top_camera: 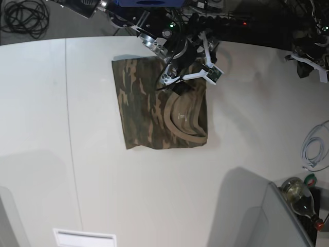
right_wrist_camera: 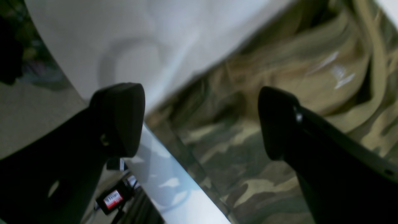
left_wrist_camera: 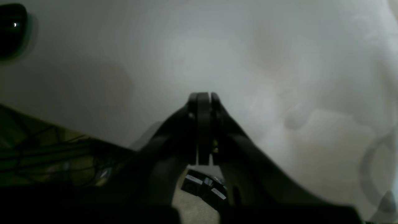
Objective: Layout the t-shirt on the table in an organized manner, then fold the t-shirt properly
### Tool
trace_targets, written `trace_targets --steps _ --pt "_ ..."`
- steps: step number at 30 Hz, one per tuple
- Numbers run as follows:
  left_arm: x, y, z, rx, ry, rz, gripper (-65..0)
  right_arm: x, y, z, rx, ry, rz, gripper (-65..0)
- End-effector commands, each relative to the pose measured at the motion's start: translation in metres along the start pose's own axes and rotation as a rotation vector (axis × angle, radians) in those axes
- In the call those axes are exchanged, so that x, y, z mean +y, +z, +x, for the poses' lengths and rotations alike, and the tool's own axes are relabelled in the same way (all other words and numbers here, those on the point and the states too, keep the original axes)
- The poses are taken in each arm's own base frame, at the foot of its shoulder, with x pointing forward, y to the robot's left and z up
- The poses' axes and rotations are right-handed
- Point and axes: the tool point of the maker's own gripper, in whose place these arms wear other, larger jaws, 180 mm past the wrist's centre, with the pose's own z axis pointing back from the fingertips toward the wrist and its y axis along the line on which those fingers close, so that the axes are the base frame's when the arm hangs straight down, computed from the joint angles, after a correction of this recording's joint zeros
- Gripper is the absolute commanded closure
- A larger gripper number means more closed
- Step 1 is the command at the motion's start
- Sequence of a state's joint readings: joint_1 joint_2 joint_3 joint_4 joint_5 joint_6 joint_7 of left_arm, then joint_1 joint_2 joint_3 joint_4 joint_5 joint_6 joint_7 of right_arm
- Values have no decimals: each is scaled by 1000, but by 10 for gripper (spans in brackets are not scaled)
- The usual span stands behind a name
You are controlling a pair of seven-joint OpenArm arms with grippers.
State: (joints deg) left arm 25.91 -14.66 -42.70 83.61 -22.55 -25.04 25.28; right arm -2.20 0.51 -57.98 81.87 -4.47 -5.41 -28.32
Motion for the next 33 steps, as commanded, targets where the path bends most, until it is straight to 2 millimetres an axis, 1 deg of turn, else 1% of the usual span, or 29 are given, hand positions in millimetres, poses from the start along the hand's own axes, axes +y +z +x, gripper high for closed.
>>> trace_targets --steps 1,6,7,9,12,16,18,21,26,27,33 --pt "8 4 10 -31 -10 12 0 -4 -2 22 -67 -1 -10 -521" --pt "8 4 8 -24 -12 12 0 -5 -11 11 -66 14 -12 -519" --pt "8 4 8 -23 -12 12 0 -5 -13 7 -57 17 -13 -510" --pt "9 5 7 -21 -11 15 0 -2 -16 7 -59 15 -8 -462" --pt "9 5 7 -21 -11 15 0 0 -20 2 -50 18 -6 -312" --pt "9 5 7 -19 -12 15 0 2 -19 3 -54 14 -3 -102" --pt "10 5 7 -19 -13 16 0 1 -19 2 -50 14 -3 -32" --pt "10 5 8 -19 -15 16 0 1 -18 0 -46 14 -3 -23" --pt "10 4 10 -24 -15 16 0 8 -5 18 -95 -10 12 -21" --pt "10 4 11 -26 -15 15 0 8 -3 14 -78 -8 13 -21" --pt "9 3 13 -29 -16 12 0 8 -3 11 -55 -8 14 -23"
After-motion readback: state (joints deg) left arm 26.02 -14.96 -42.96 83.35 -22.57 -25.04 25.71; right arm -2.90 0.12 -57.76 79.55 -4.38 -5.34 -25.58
